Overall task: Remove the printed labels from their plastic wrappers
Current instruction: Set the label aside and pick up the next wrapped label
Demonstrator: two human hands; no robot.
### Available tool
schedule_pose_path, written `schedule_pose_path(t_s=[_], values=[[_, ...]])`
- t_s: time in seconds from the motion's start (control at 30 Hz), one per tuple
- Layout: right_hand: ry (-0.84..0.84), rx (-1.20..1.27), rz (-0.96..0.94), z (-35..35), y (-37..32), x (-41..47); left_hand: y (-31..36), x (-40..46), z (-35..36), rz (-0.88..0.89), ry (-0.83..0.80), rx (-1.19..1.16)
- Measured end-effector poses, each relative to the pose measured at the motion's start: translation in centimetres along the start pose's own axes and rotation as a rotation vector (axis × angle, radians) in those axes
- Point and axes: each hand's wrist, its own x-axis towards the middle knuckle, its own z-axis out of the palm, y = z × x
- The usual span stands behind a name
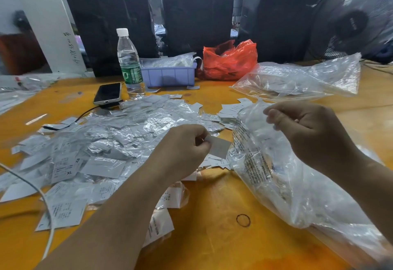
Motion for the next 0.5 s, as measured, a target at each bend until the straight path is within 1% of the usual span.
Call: schedule_pose_path(t_s=[0.1,0.23,0.4,0.5], values=[[-0.03,-0.036,-0.002,0.5,0.7,0.1,0.0,0.0,0.0,-0.002,0.0,-0.008],[0.061,-0.068,-0.025,1.0,1.1,0.1,0.1,-0.1,-0.2,0.001,0.005,-0.016],[0.108,-0.012,-0.042,1.5,-0.1,1.1,0.1,-0.1,-0.4,-0.01,0.027,-0.029],[0.106,0.087,-0.005,2.0,-0.7,1.9,0.1,-0.1,-0.6,-0.027,0.062,-0.041]])
